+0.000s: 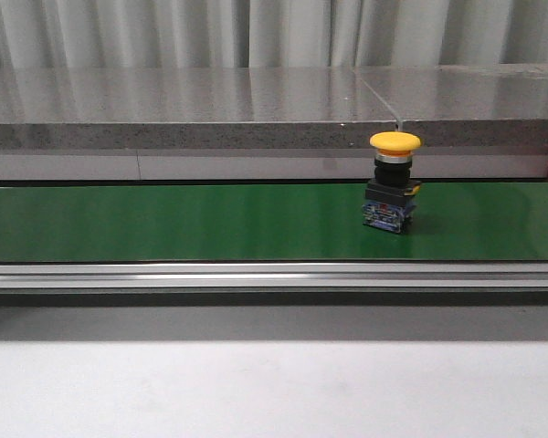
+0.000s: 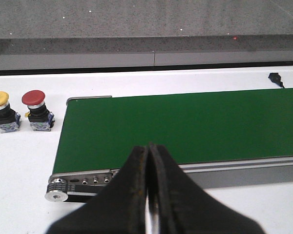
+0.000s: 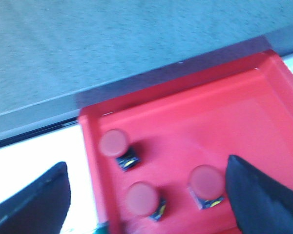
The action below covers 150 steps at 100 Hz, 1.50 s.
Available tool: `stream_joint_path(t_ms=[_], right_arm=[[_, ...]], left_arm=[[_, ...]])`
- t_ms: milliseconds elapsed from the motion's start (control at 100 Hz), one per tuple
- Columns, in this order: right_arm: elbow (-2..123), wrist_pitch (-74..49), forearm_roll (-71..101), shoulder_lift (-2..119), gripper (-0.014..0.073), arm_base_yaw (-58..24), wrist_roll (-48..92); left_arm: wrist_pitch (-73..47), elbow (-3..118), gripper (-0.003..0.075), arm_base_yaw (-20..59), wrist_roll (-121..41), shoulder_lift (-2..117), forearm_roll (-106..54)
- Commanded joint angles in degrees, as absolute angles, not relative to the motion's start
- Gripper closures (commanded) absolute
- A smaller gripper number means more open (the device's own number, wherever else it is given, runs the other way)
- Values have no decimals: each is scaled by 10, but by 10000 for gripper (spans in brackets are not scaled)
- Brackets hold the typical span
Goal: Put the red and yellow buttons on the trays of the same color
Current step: 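Descend the right gripper onto the yellow button on the belt and grasp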
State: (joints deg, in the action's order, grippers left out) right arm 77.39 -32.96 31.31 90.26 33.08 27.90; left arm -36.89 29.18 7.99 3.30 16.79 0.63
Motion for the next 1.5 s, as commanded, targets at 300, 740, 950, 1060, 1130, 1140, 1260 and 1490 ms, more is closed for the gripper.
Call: stream_joint_path(t_ms=[300, 740, 950, 1060, 1130, 1140, 1260, 1490], right_arm=[[639, -350, 329, 727, -43, 183, 333], [635, -492, 329, 765, -43, 78, 440], [635, -502, 329, 802, -43, 36, 461], [635, -493, 329, 824, -43, 24, 461], [635, -471, 330, 840, -43, 18, 461], [635, -468, 330, 842, -43, 18, 461], [635, -440, 331, 865, -43, 11, 461], [635, -419, 343, 895, 39, 10, 461]], left_arm=[[-329, 305, 739, 84, 34, 173, 0], [-329, 305, 739, 84, 34, 173, 0], [-329, 305, 739, 84, 34, 173, 0], [-329, 305, 739, 84, 34, 173, 0], [-329, 305, 739, 84, 34, 173, 0], [-329, 305, 739, 84, 34, 173, 0], [-329, 305, 739, 84, 34, 173, 0], [-329, 305, 739, 84, 34, 173, 0]])
